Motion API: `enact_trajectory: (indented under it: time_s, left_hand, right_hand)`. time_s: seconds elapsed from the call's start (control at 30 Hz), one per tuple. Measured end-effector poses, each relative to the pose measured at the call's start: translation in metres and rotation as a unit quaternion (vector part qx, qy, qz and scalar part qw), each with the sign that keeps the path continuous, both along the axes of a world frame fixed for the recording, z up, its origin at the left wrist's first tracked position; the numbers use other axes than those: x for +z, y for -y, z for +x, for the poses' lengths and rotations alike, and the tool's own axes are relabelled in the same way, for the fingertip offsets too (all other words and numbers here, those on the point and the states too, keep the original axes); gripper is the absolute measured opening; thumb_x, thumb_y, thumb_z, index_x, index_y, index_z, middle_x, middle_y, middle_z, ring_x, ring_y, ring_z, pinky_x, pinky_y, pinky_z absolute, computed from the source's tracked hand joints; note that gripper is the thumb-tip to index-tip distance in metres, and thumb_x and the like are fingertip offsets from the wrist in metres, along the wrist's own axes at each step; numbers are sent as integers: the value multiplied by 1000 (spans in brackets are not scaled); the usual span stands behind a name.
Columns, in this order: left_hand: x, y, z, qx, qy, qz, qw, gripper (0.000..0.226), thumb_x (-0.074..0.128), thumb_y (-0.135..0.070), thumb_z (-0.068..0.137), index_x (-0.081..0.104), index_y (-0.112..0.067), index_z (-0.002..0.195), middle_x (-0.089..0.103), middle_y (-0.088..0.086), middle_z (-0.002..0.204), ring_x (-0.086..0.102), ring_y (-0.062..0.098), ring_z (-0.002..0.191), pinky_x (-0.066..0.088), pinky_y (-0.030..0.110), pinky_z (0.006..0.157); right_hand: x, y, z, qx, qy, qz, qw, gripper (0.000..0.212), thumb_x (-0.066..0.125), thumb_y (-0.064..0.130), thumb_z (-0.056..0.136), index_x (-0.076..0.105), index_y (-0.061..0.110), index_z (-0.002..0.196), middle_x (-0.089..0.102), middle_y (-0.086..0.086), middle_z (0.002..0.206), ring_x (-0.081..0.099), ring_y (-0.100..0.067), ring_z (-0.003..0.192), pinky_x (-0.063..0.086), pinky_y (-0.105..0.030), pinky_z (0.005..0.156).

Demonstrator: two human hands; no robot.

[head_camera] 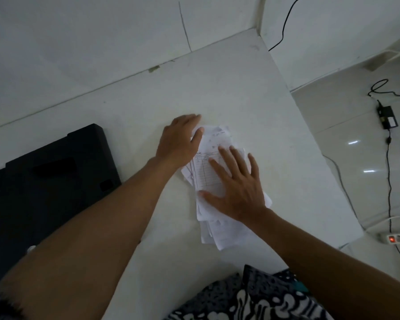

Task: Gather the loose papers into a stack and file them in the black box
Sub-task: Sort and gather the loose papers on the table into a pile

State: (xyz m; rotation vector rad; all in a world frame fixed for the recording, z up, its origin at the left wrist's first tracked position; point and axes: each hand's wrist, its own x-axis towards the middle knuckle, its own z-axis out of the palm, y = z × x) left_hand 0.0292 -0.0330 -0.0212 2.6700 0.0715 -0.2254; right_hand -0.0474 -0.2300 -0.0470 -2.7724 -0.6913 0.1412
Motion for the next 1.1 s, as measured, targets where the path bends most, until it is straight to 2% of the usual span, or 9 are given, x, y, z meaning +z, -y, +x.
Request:
enact_trajectory:
  time_s: [0.13, 0.27, 0.33, 0.43, 0.57, 0.7, 0.83, 0.97, 1.1]
  left_hand:
    - [-5, -3, -8, -26, 34, 5, 999, 40, 45, -37, 99, 65, -15, 127, 63, 4, 120, 56, 28, 113, 46, 42, 94]
    - [-3, -2, -29, 18, 9, -2, 1000, 42, 47, -42, 100, 60, -18, 132, 61, 3, 125, 54, 26, 119, 42, 41, 99]
    - [3, 2, -42, 80, 18, -35, 996, 48, 48, -41, 100, 51, -18, 143, 52, 5, 141, 47, 24, 131, 38, 39, 107]
    - [12, 16, -74, 279, 12, -111, 954, 53, 48, -37, 101, 43, -12, 148, 44, 9, 149, 44, 22, 137, 32, 28, 110]
    - [15, 48, -115, 366, -34, -138, 920, 20, 53, -24, 97, 66, -10, 101, 63, 1, 100, 63, 23, 100, 40, 26, 77]
    - [16, 65, -125, 367, -37, -196, 908, 22, 56, -23, 94, 67, -17, 112, 69, -4, 106, 64, 14, 96, 50, 27, 82]
    - [24, 61, -127, 441, -53, -199, 874, 8, 62, -24, 93, 59, -17, 95, 64, -6, 95, 59, 13, 87, 43, 25, 76]
    - [21, 59, -123, 440, -88, -285, 847, 29, 69, -26, 88, 69, -15, 115, 72, -2, 108, 68, 17, 100, 52, 25, 79]
    - [22, 56, -125, 394, -46, -130, 909, 60, 67, -36, 90, 46, -16, 143, 50, 6, 142, 52, 24, 127, 46, 35, 97]
  right_hand:
    - [-18, 4, -8, -24, -24, -35, 999, 85, 44, 81, 85, 43, 26, 149, 28, -8, 163, 21, -30, 151, 16, -59, 120]
    - [-12, -1, 1, -24, -27, -3, 999, 81, 46, 78, 85, 44, 26, 147, 32, -7, 161, 23, -29, 151, 16, -58, 120]
    - [-7, 0, 2, -43, -21, 22, 999, 78, 45, 75, 88, 45, 25, 147, 36, -5, 159, 28, -28, 148, 22, -54, 118]
    - [5, 10, 0, -201, -15, 38, 979, 70, 43, 67, 92, 45, 20, 143, 45, -4, 148, 41, -25, 135, 34, -45, 108]
    - [13, 13, -19, -287, -69, 21, 955, 57, 48, 55, 94, 48, 21, 139, 47, -4, 134, 44, -26, 121, 36, -43, 97]
    - [16, -4, -26, -260, -106, 59, 958, 58, 50, 52, 94, 44, 20, 142, 46, -4, 134, 43, -25, 123, 37, -43, 99]
    - [24, 6, -24, -327, -130, 68, 934, 58, 54, 59, 90, 51, 20, 133, 44, -3, 135, 42, -26, 125, 35, -44, 100]
    - [25, 6, -29, -255, -163, 84, 949, 61, 60, 54, 89, 48, 22, 139, 41, -3, 139, 42, -26, 128, 38, -44, 102]
    - [27, 22, -41, -170, -37, 77, 982, 87, 60, 69, 82, 37, 19, 150, 39, -6, 153, 35, -25, 141, 32, -49, 113]
